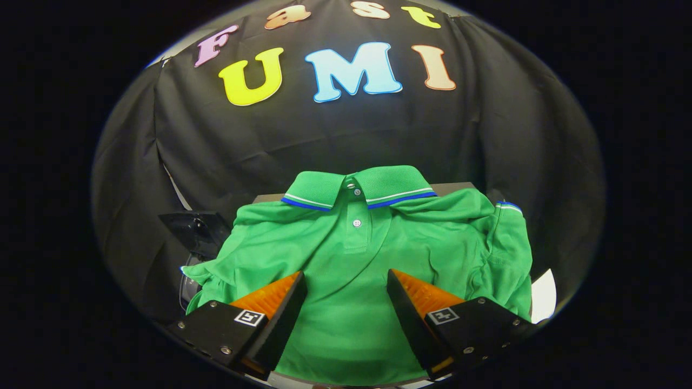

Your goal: Put the clothes into the washing machine and then close the washing machine lid.

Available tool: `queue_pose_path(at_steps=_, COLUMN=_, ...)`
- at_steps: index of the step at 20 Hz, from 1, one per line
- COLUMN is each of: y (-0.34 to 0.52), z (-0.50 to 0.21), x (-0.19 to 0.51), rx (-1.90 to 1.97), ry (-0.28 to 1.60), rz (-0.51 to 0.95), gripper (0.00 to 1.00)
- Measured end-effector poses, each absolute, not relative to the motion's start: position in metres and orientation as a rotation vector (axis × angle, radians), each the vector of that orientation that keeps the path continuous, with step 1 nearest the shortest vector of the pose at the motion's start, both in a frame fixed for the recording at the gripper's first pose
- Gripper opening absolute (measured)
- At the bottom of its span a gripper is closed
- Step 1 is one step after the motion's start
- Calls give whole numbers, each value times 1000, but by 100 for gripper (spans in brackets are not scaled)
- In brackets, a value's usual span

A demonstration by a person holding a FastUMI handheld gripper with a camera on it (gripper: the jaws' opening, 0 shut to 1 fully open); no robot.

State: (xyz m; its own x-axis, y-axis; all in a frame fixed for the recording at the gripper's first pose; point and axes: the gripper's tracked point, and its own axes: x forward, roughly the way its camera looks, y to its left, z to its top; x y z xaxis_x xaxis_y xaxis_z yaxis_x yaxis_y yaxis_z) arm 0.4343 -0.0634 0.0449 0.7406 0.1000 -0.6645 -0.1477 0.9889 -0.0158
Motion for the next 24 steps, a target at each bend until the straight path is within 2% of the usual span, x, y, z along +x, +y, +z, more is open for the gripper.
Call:
queue_pose_path(at_steps=6, y=-66, z=40, x=432, rx=-129, ry=691, rz=111, gripper=91)
queue_pose_path(at_steps=8, y=-66, z=39, x=434, rx=-133, ry=702, rz=96, gripper=83)
queue_pose_path(at_steps=10, y=-67, z=46, x=429, rx=-112, ry=689, rz=54, gripper=44)
queue_pose_path(at_steps=12, y=-63, z=43, x=432, rx=-149, ry=708, rz=90, gripper=4)
queue_pose_path(at_steps=13, y=-63, z=41, x=433, rx=-153, ry=726, rz=98, gripper=1)
queue_pose_path(at_steps=17, y=-66, z=46, x=433, rx=-122, ry=749, rz=55, gripper=0)
queue_pose_path(at_steps=24, y=-42, z=102, x=426, rx=-144, ry=656, rz=-2, gripper=0)
